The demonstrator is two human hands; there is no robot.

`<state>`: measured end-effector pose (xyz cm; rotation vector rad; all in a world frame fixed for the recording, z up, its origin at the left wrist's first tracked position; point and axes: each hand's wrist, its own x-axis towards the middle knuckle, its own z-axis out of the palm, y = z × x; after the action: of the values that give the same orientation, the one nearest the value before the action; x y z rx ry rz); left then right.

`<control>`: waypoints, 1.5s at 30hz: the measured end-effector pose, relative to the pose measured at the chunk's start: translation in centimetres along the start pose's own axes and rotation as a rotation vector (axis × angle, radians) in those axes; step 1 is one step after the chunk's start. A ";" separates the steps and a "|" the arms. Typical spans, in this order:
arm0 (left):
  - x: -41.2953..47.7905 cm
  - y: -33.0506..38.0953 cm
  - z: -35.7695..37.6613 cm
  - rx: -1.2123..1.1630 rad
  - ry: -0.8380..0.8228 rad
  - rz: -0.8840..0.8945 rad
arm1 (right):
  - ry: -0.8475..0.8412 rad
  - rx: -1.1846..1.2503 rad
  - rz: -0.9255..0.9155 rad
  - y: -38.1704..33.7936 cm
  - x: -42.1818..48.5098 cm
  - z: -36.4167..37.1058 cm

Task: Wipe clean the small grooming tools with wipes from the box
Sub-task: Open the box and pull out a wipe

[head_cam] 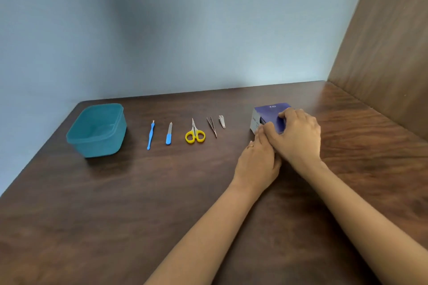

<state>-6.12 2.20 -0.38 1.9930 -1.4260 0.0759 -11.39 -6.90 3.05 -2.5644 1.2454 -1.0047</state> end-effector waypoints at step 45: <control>-3.6 4.2 -0.2 0.059 0.136 -0.011 | -0.373 -0.467 -0.072 2.3 2.4 -5.8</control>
<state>-11.07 4.53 0.32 2.0028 -1.3406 0.2467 -15.41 -9.19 7.94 -2.9628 1.4121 -0.2266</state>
